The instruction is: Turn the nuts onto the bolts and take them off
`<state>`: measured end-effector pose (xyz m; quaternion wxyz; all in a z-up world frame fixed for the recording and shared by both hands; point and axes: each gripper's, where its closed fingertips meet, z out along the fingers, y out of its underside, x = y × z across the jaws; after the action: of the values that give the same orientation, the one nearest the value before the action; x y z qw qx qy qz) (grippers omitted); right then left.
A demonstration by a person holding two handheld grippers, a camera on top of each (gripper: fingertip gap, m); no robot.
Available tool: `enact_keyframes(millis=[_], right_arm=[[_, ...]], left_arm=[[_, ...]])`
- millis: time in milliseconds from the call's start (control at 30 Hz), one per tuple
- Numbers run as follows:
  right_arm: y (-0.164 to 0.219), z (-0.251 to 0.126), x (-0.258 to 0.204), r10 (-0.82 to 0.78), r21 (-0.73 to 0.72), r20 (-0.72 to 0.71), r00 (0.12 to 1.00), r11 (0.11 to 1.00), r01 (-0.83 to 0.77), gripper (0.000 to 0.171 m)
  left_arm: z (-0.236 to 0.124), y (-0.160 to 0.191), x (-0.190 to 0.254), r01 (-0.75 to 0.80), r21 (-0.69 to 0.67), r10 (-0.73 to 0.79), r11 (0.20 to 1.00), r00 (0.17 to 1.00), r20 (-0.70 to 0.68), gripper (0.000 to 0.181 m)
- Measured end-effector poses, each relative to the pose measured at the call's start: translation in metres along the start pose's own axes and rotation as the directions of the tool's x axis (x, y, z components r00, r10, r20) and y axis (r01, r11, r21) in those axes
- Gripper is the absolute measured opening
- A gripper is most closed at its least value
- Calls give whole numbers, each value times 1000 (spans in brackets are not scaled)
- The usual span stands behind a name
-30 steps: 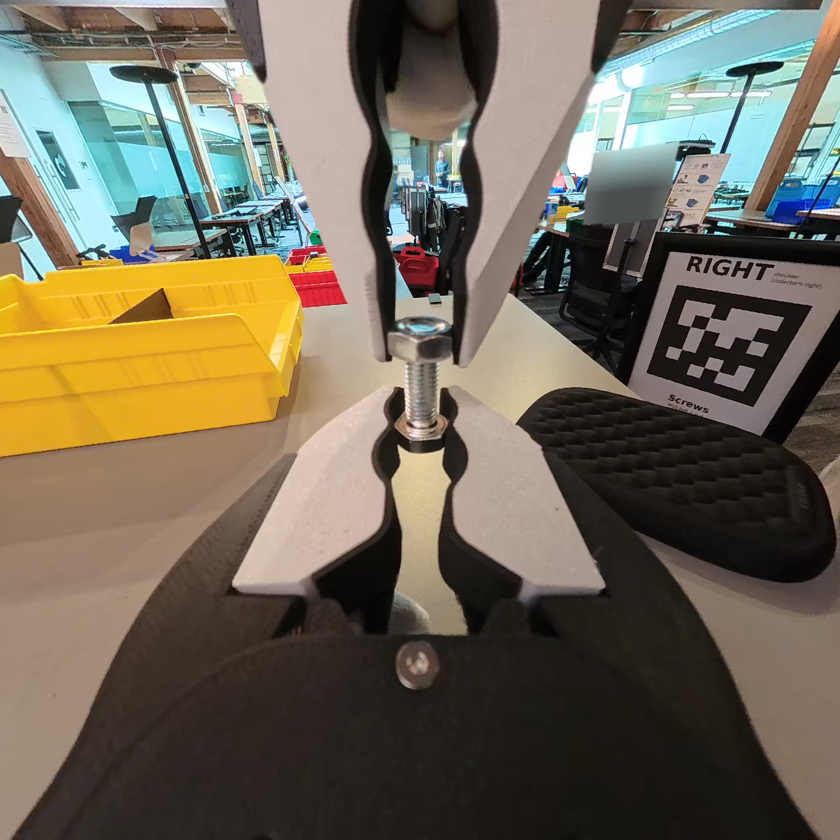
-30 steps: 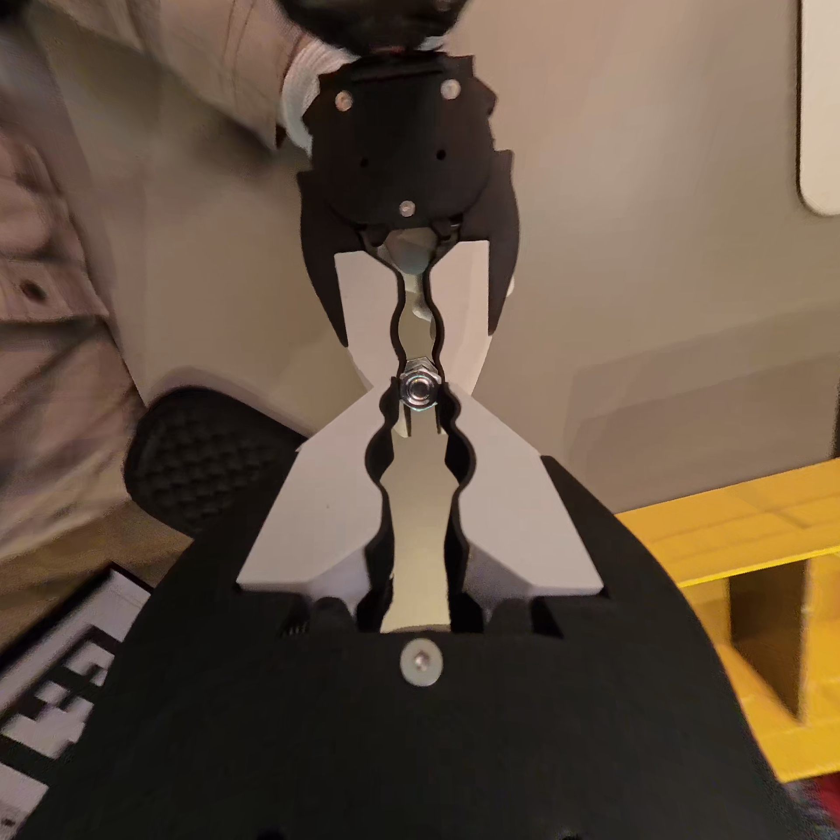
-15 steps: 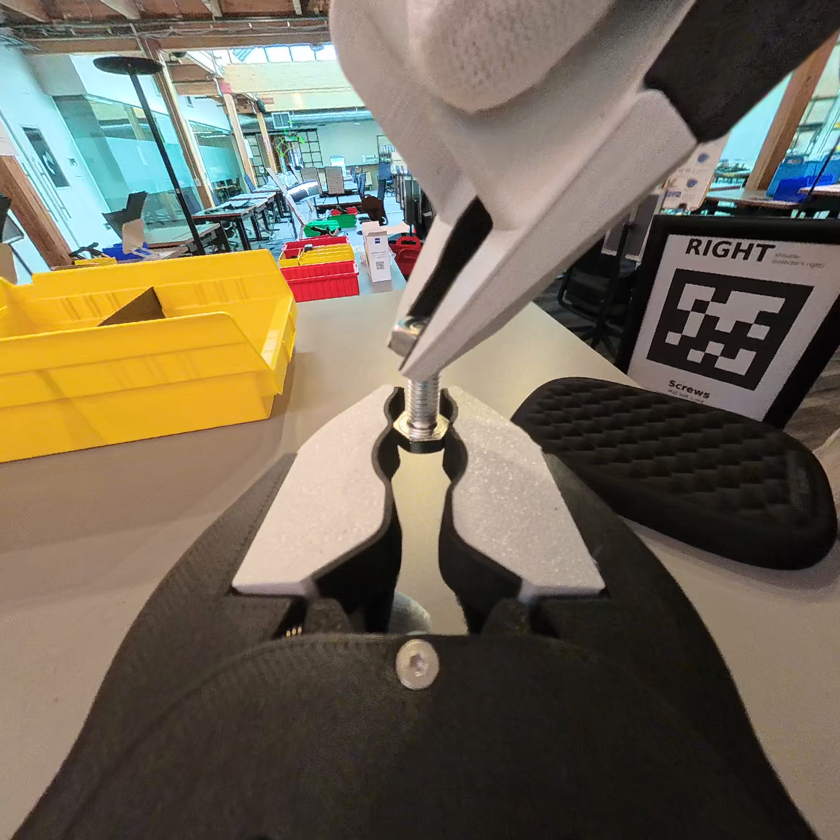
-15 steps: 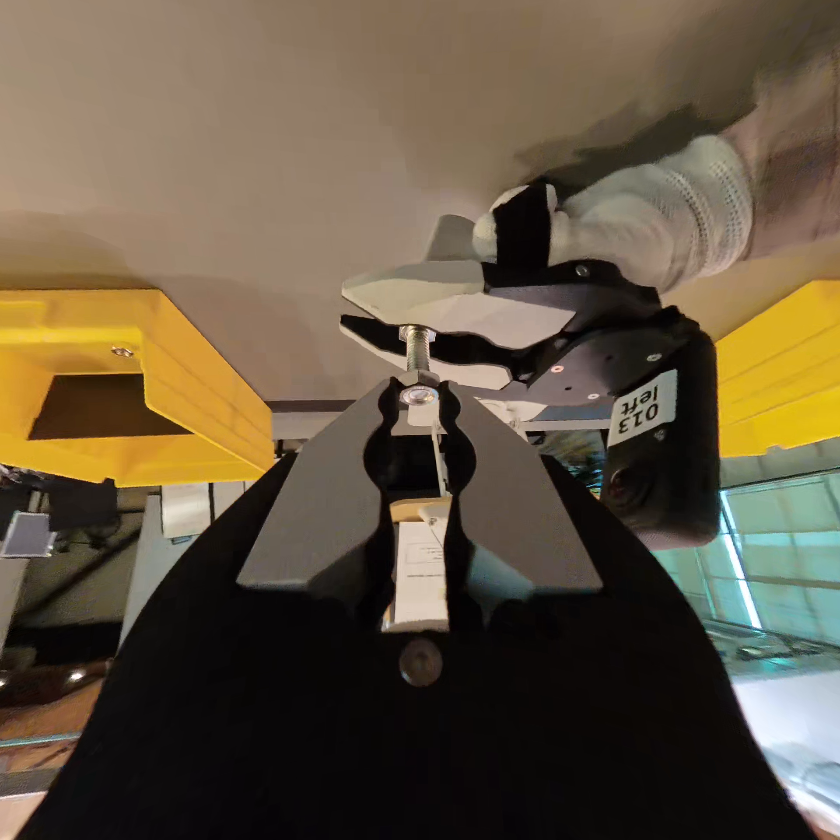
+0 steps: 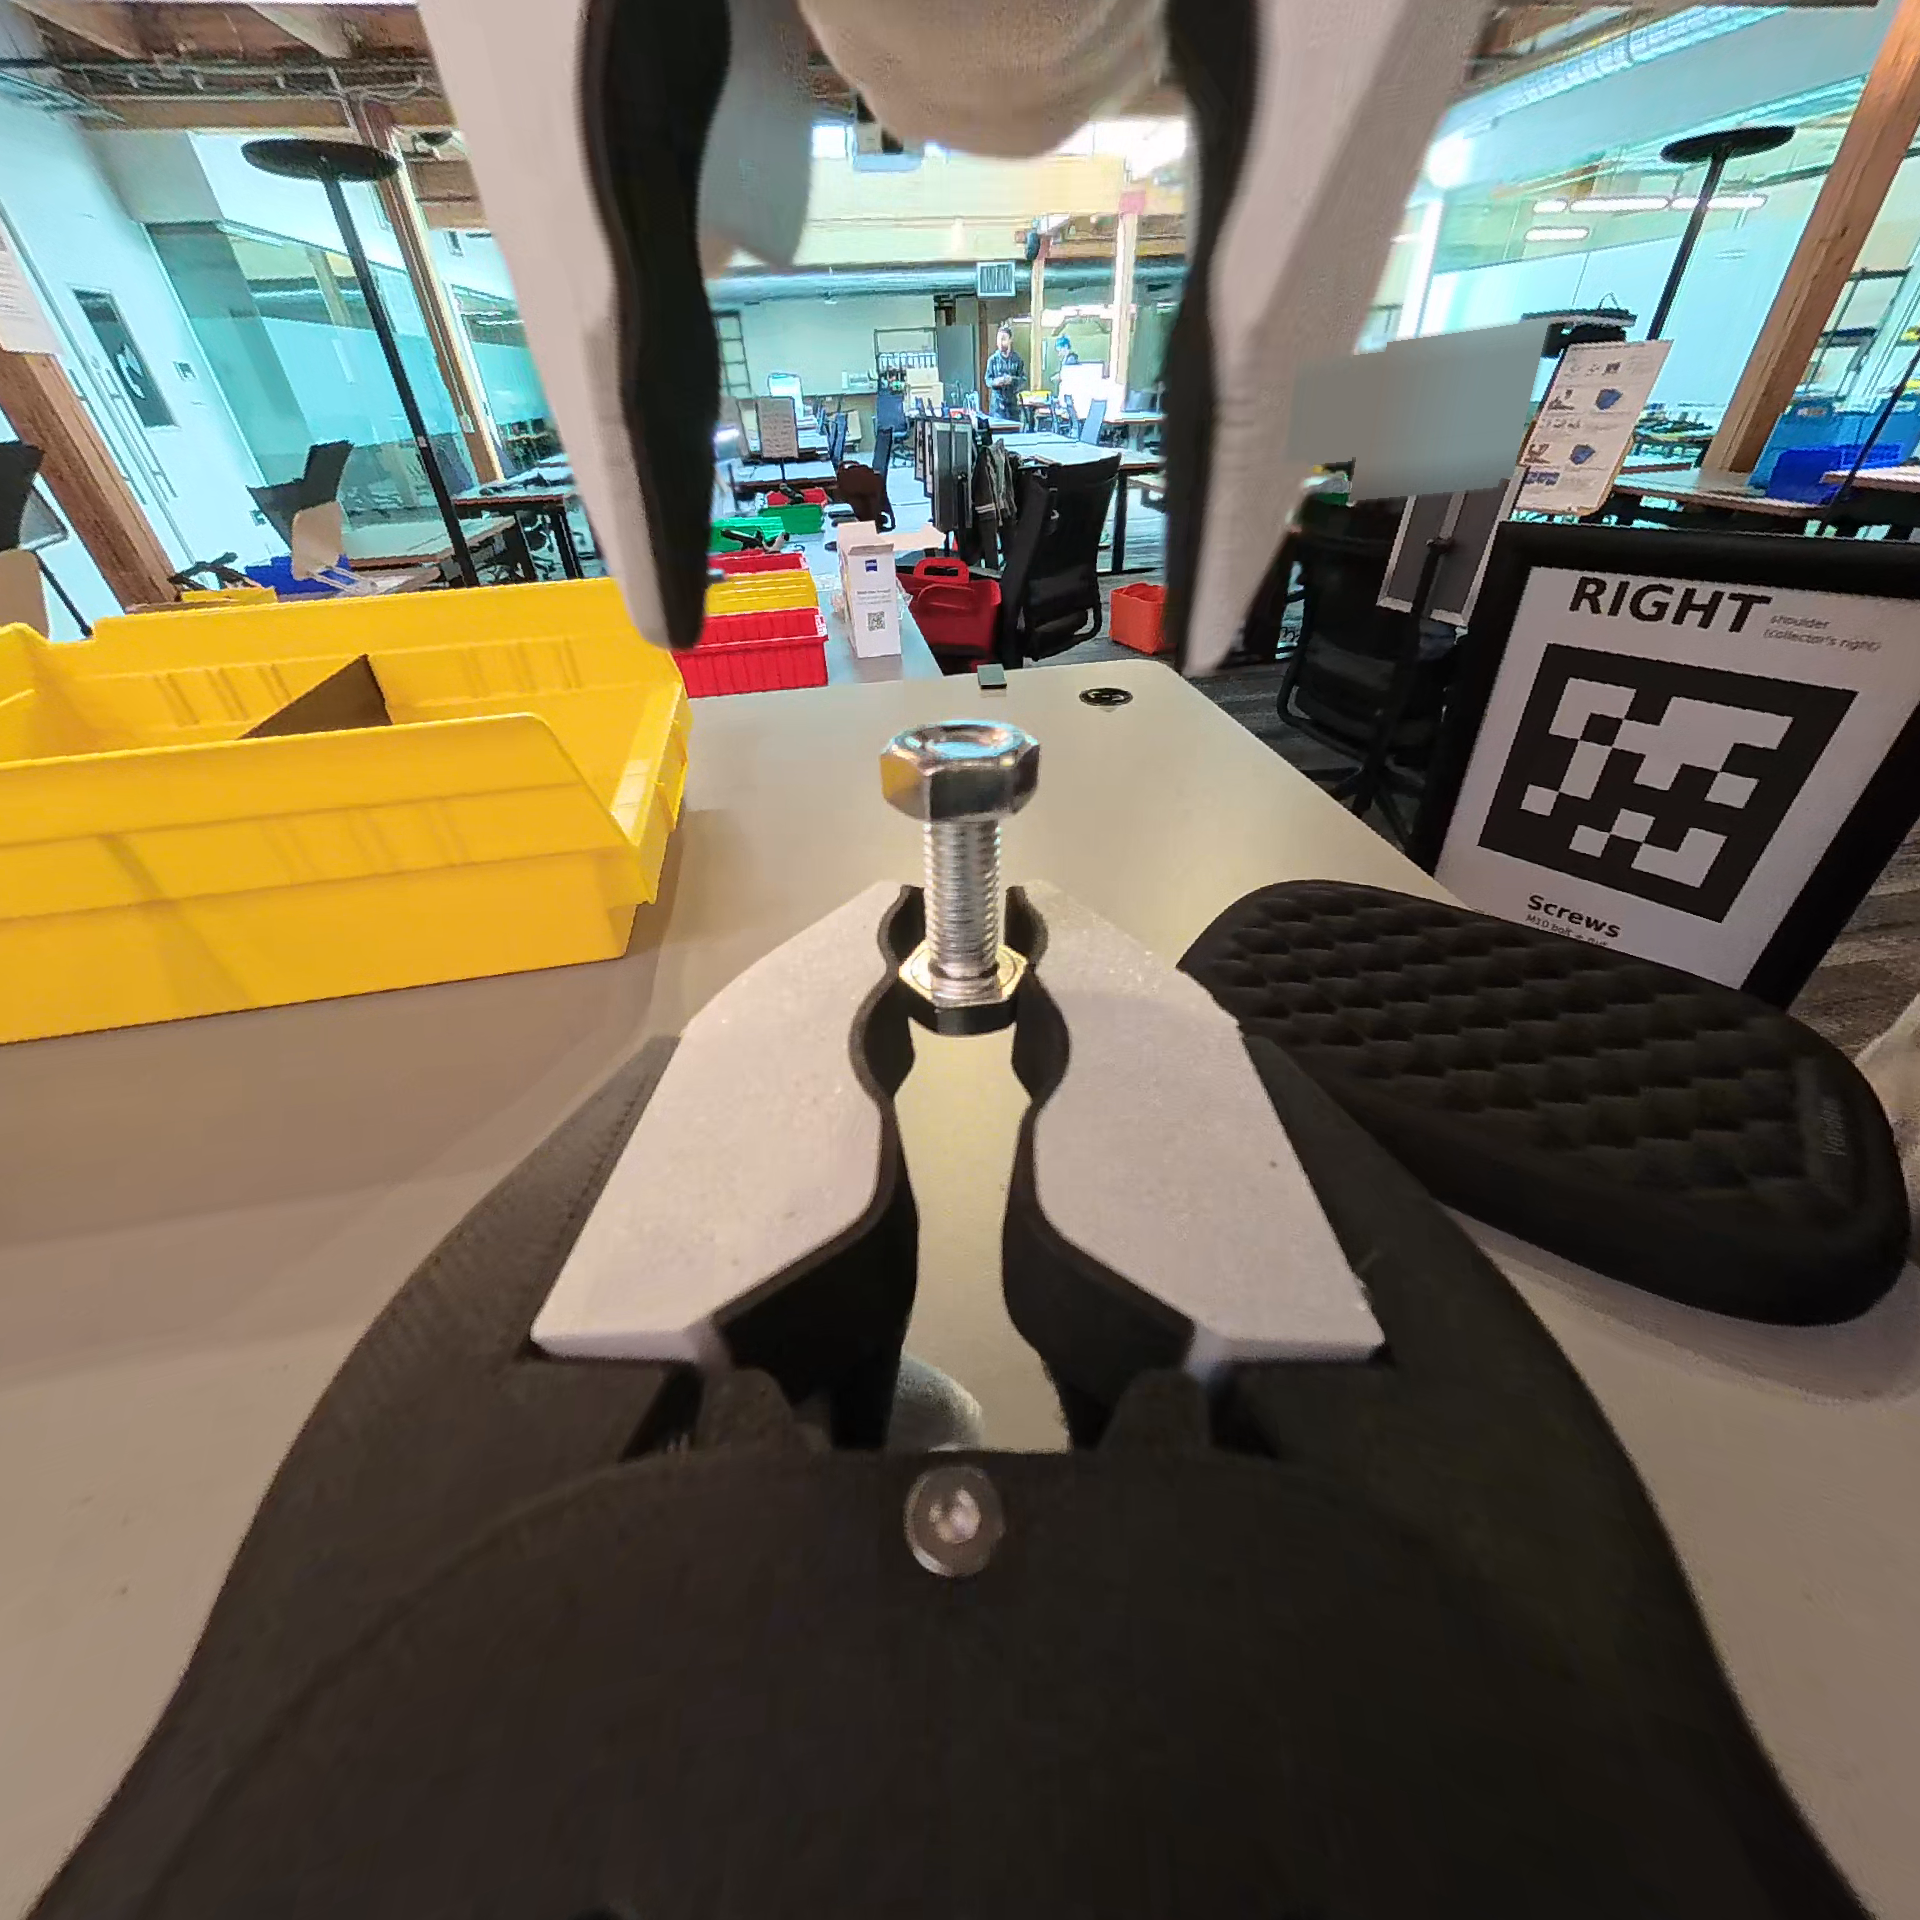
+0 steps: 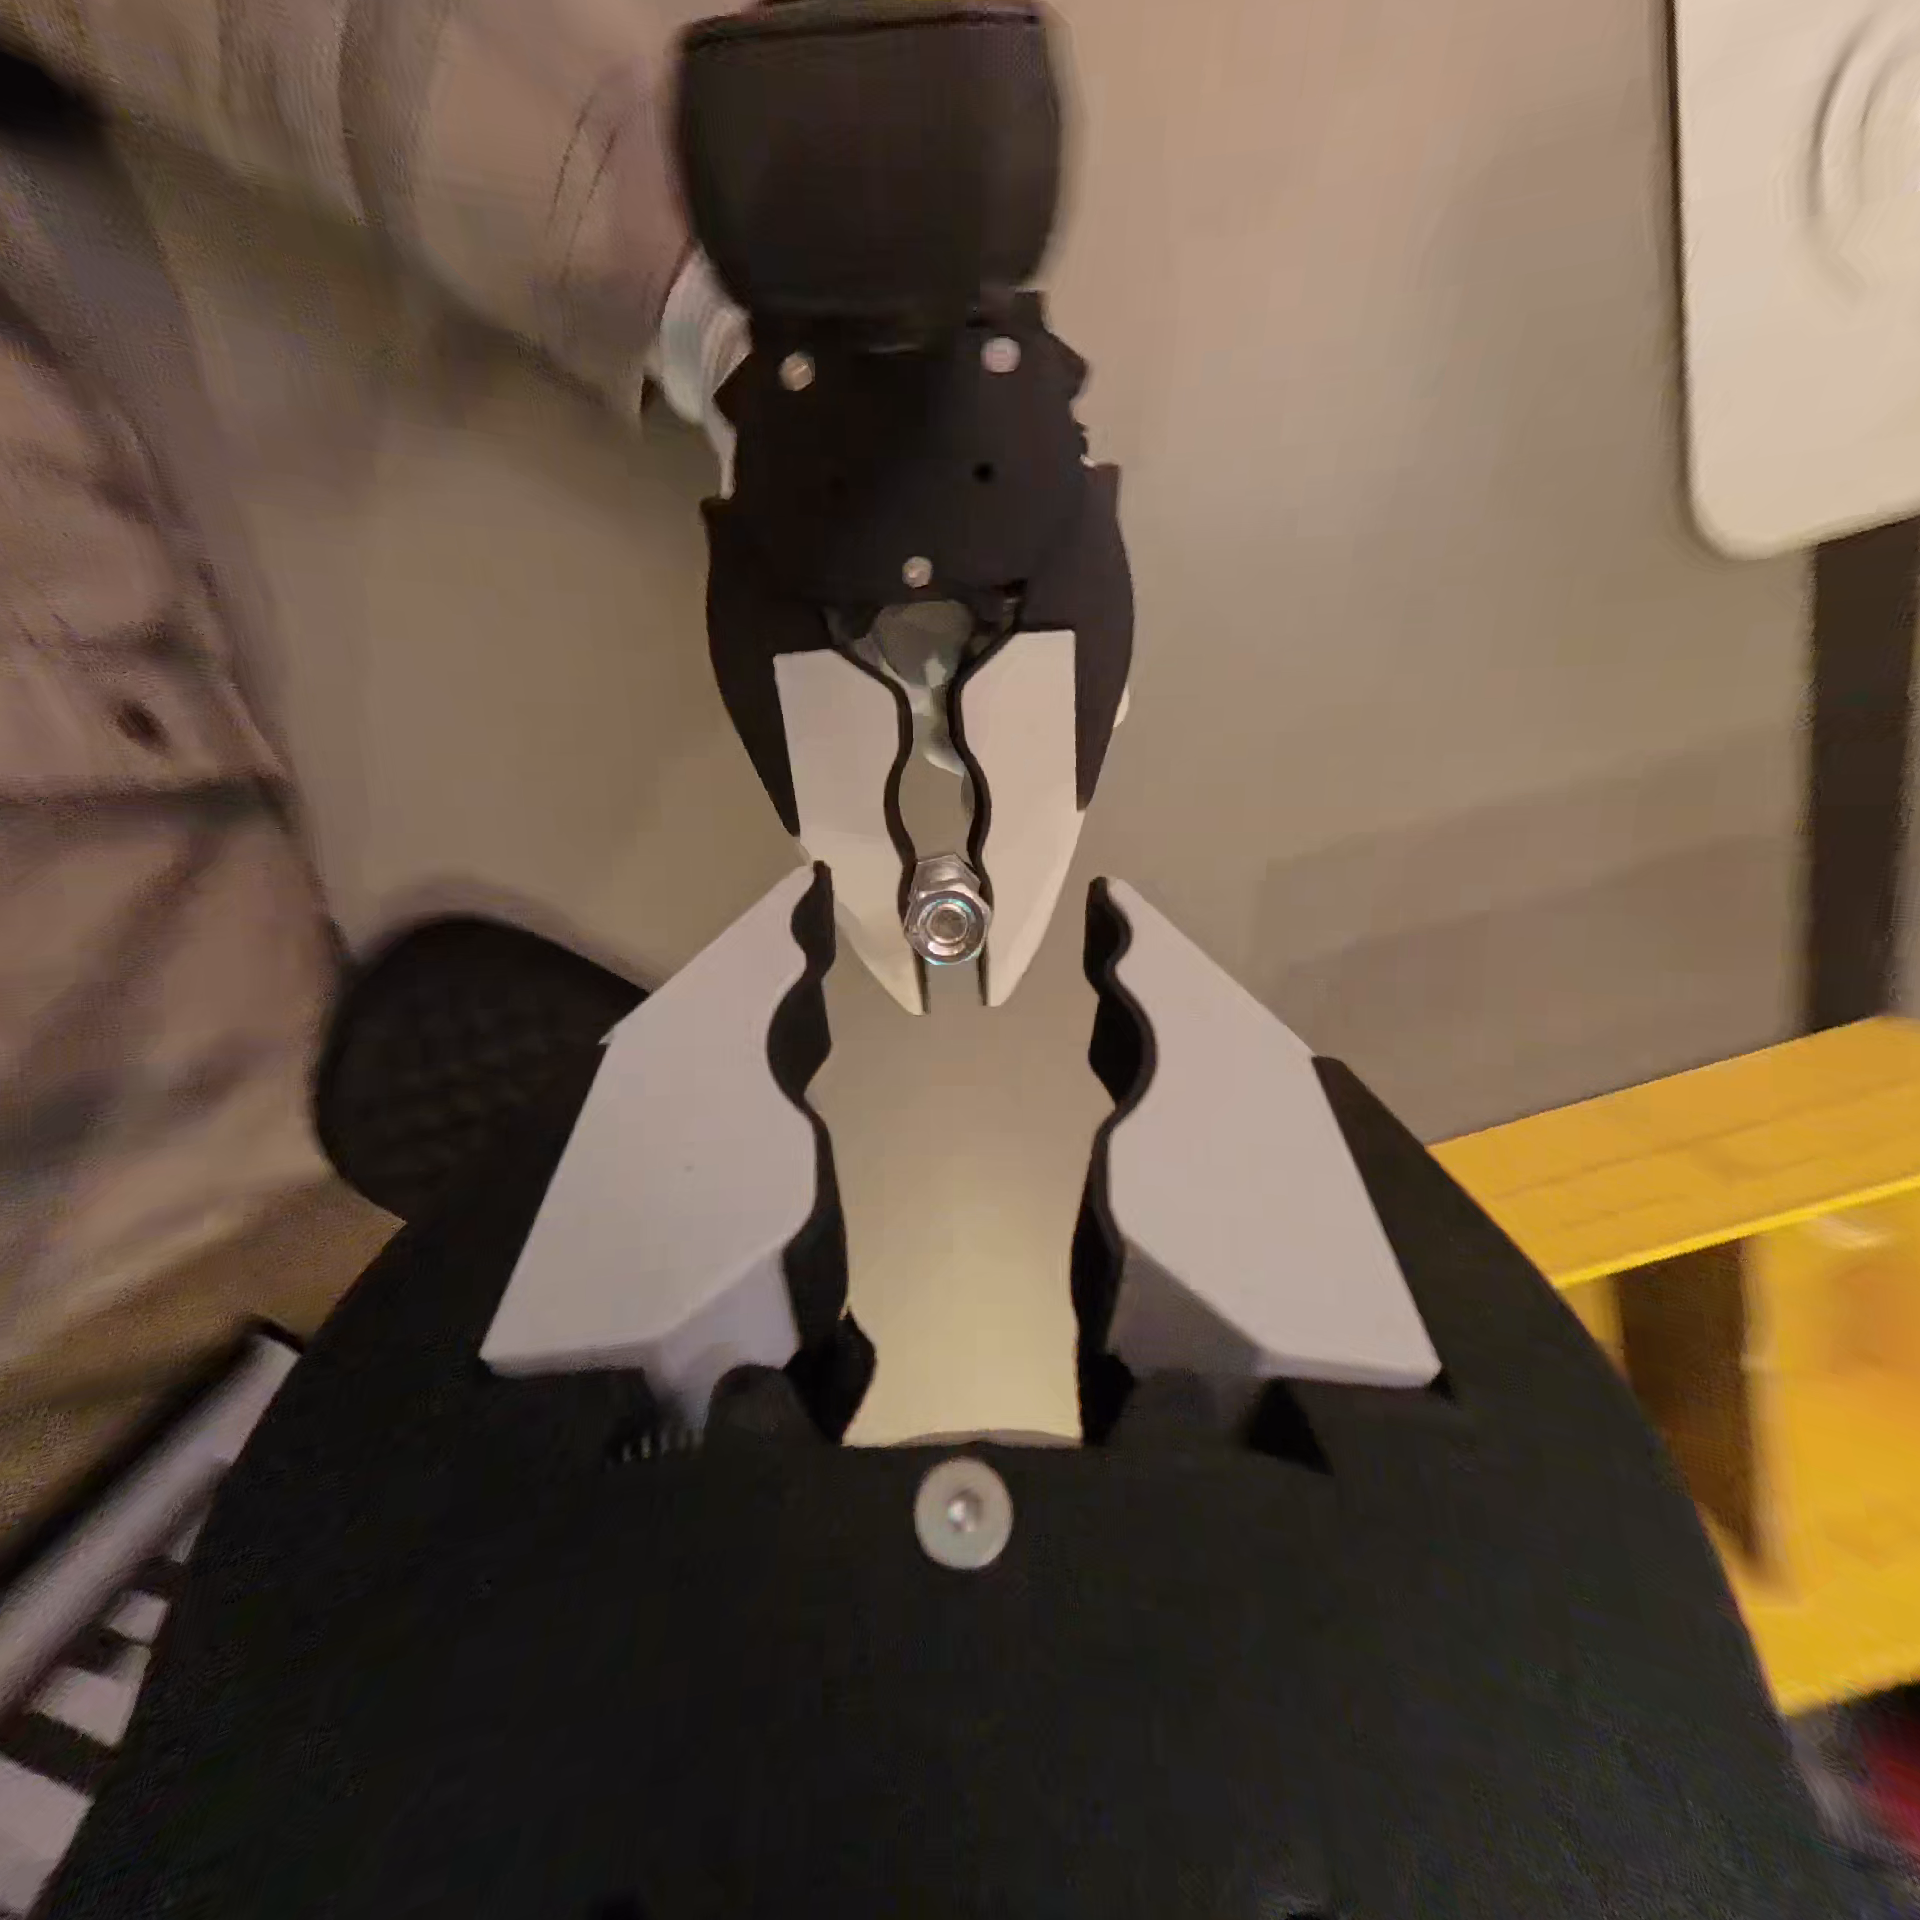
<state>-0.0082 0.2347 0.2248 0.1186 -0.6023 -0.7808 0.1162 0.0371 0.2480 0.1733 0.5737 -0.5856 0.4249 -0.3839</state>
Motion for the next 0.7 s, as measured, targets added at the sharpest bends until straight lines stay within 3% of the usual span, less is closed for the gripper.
enact_keyframes(millis=[100,233,300,433,567,700], right_arm=[[11,8,3,190,26,42,981,981,-191,40],[14,15,-2,219,27,62,974,975,-221,31],[12,15,-2,210,38,49,977,977,-212,15],[12,15,-2,171,25,39,984,985,-172,15],[12,16,-4,24,-2,45,999,1000,-24,15],[11,17,-8,-319,-66,35,947,945,321,15]], left_arm=[[0,0,0,-1,-1,1,1000,1000,1,15],[0,0,0,1,0,-1,1000,1000,0,15],[0,0,0,2,-2,-2,1000,1000,1,15],[0,0,0,-2,-4,2,1000,1000,-1,15],[1,1,1,-3,-7,3,1000,1000,-4,15],[1,1,2,-8,-10,8,1000,1000,-6,15]])
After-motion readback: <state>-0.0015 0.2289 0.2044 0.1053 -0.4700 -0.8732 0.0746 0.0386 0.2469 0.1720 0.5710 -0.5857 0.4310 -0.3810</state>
